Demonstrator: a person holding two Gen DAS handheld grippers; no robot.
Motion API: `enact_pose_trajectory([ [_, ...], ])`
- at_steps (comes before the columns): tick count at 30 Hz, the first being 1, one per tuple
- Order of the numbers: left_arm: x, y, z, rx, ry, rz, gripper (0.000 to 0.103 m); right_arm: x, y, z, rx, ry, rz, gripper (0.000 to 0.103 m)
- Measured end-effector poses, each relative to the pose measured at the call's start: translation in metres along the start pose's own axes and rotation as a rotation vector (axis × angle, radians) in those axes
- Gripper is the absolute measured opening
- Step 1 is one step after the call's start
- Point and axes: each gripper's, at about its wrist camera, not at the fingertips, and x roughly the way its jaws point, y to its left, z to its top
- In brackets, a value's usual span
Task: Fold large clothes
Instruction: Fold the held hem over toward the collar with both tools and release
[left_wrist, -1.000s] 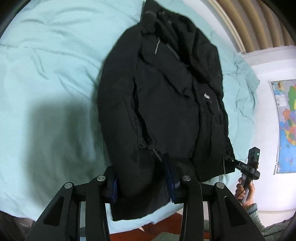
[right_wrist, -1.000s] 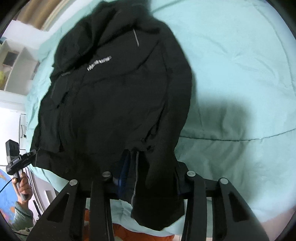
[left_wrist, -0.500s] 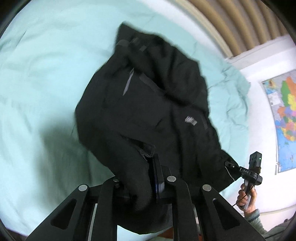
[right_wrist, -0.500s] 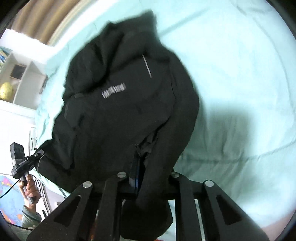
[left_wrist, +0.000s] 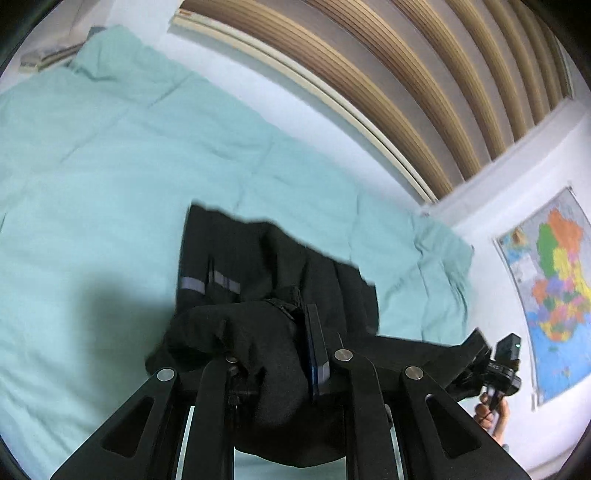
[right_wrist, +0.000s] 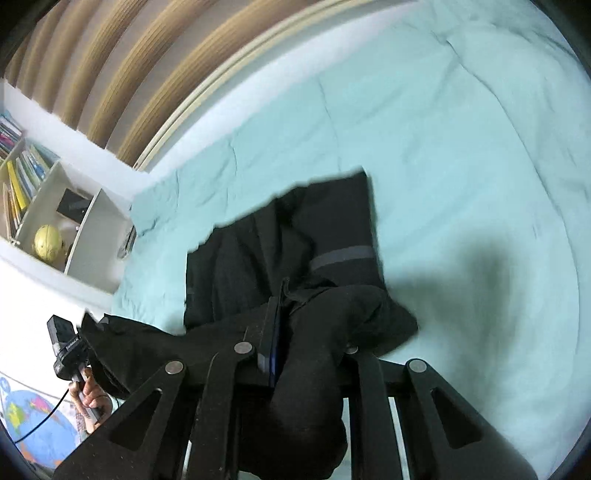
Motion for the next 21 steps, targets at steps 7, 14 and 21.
enact_pose_trajectory([
  [7,0.103,0.02,0.073,-0.058,0.042,0.125,0.018,0.09,0.009,0.097,0.018,0.049,-0.07,0.019],
  [14,0.211,0.064,0.082,-0.125,0.181,0.232,0.02,0.205,-0.031,0.127,0.154,0.18,-0.114,0.025],
  [21,0.26,0.083,0.07,-0.121,0.258,0.256,0.02,0.264,-0.048,0.124,0.183,0.252,-0.133,0.027],
])
